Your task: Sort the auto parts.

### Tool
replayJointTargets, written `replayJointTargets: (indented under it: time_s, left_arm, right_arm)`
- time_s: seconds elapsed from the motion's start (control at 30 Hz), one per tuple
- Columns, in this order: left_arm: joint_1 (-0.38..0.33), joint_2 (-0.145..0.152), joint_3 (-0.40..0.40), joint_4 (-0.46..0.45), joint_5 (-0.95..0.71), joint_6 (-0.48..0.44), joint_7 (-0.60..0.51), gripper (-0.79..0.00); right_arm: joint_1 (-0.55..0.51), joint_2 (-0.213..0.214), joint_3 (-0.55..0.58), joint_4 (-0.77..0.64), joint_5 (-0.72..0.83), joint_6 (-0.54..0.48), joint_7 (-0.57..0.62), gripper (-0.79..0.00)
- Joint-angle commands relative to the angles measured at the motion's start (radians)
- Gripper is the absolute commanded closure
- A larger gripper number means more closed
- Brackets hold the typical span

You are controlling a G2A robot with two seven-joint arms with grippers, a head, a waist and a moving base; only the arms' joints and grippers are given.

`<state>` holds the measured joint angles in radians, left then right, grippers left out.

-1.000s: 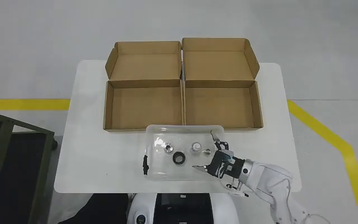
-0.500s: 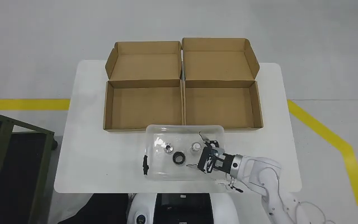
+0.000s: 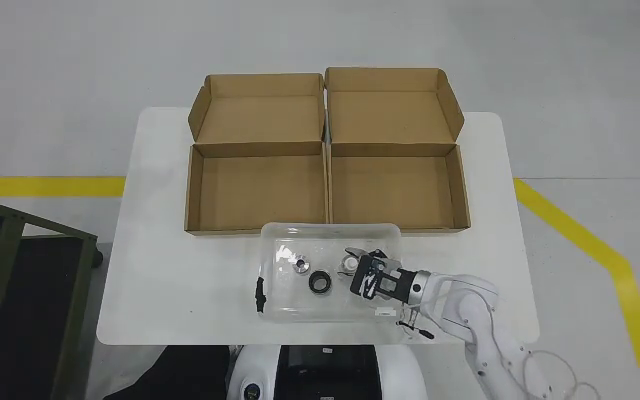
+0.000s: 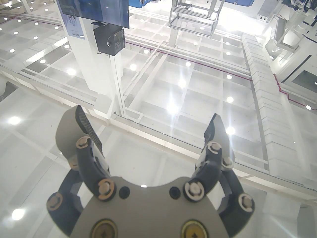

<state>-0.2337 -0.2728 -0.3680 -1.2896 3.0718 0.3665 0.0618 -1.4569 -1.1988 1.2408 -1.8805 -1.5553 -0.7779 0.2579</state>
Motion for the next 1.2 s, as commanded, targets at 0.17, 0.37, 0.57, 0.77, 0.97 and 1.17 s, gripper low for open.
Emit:
replayJointTargets:
  time_s: [0.17,0.37,0.57,0.77,0.97,1.17]
  left_arm:
    - [0.000,0.000,0.000,0.000,0.000,0.000,0.000,-0.785]
    - [0.000,0.000,0.000,0.000,0.000,0.000,0.000,-0.785]
    - [0.000,0.000,0.000,0.000,0.000,0.000,0.000,-0.785]
    - [0.000,0.000,0.000,0.000,0.000,0.000,0.000,-0.785]
    - [0.000,0.000,0.000,0.000,0.000,0.000,0.000,-0.785]
    - [0.000,0.000,0.000,0.000,0.000,0.000,0.000,-0.785]
  right_arm:
    - [-0.022,0.010,0.011,-0.056,-0.006,-0.012,-0.022,0.000]
    - [-0.063,0.021,0.036,-0.133,-0.045,0.002,-0.071,0.000]
    - [-0.103,0.031,0.080,-0.186,-0.010,0.004,-0.175,0.000]
    - [-0.116,0.038,0.141,-0.184,0.150,-0.035,-0.281,0.000]
    - [-0.083,0.045,0.188,-0.170,0.303,-0.086,-0.314,0.000]
    - [-0.047,0.049,0.210,-0.176,0.458,-0.123,-0.341,0.000]
